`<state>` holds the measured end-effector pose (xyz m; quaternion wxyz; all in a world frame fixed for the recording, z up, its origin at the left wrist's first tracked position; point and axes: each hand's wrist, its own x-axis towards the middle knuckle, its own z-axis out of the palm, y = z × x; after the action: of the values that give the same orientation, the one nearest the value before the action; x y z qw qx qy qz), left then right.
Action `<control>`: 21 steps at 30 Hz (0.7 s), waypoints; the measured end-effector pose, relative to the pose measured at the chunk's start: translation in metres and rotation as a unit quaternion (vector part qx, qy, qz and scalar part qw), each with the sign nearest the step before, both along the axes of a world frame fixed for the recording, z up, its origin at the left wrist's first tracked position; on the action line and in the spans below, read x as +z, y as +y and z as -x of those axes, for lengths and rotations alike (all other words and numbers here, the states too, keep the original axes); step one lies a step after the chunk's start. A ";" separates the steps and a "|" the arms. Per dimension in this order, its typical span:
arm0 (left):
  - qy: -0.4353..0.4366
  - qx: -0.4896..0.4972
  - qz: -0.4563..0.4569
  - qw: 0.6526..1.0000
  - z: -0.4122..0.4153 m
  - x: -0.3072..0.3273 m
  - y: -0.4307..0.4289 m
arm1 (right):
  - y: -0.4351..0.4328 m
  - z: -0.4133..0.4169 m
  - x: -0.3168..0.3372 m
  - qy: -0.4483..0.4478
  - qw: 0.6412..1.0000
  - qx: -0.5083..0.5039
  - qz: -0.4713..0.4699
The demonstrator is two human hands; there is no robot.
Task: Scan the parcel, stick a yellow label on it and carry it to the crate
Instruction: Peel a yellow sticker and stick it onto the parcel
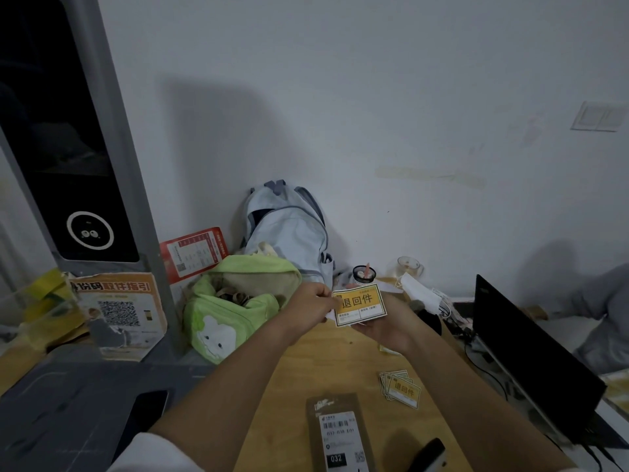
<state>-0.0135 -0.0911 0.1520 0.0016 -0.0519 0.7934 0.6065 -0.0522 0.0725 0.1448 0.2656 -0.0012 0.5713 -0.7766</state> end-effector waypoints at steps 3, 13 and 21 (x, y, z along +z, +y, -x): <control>0.016 0.011 0.004 1.000 0.002 -0.004 0.000 | -0.004 0.000 0.001 0.018 0.998 0.054 0.000; 0.024 0.030 -0.031 0.999 0.010 -0.002 0.001 | -0.002 0.009 -0.009 0.125 0.986 0.054 -0.099; 0.041 0.064 -0.052 0.996 0.016 -0.007 -0.002 | -0.001 0.021 -0.019 0.103 0.984 0.011 -0.142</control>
<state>-0.0292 -0.0930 0.1452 -0.0675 -0.0777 0.7553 0.6472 -0.0731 0.0712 0.1254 0.2114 -0.0497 0.7000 -0.6804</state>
